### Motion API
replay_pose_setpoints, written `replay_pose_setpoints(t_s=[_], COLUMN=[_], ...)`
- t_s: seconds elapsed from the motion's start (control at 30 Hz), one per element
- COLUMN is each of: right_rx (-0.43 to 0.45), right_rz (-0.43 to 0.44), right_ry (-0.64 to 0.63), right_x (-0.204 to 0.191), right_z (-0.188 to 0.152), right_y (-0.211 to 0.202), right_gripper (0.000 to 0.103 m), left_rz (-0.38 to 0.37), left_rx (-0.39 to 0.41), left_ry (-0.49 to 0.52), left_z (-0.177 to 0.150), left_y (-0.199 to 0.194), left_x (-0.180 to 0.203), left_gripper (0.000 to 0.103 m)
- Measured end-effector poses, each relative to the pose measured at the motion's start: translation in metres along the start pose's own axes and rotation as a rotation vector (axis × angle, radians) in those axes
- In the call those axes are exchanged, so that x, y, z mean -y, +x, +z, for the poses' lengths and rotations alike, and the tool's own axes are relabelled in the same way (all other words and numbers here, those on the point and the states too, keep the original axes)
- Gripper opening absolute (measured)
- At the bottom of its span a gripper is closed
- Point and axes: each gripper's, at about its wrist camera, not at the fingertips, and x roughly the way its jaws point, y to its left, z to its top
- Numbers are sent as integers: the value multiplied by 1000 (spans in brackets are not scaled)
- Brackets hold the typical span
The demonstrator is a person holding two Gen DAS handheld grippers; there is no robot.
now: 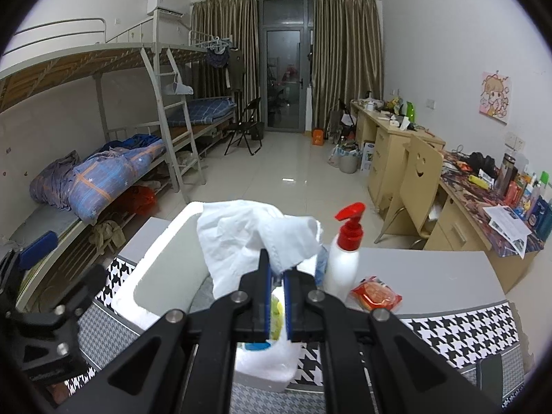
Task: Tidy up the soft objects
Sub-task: 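Open the left tool to drop the foam strip into the box while the right tool lowers the tissue, then open the right tool to release the tissue into the foam box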
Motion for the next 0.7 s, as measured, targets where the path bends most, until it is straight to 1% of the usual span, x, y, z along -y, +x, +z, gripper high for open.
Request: replay_pose_setpoints(t_s=[0.23,0.37,0.43,0.47,0.5,0.53,0.57,0.6,0.7], right_rx=[-48,-62,-83,-91,-93,-91,-86,-79,-69], right_rz=[14,-8,-14,-8,-1,1,0,1,16], right_ry=[-5,2,1,-3,-5,-4,-3,-4,-4], right_x=[-6,-7,-8,-8,-9,-8,-8,-8,-7], right_z=[3,4,4,3,3,3,2,2,2], right_y=[21,31,36,37,38,38,37,35,29], right_gripper=[8,9,16,26,39,45,55,58,59], left_rz=[15,14,18,17,14,14,15,15,16], left_rx=[-1,-8,-16,-18,-19,-20,-18,-17,-18], left_ry=[-13,-20,-15,-17,-18,-18,-18,-20,-31], left_z=[-3,-6,-8,-8,-9,-8,-8,-9,-9], left_y=[-2,0,1,1,2,2,2,2,2], left_x=[-12,-16,-16,-16,-17,-18,-18,-19,-19], left_gripper=[102,102,102,102,102,102,102,102,102])
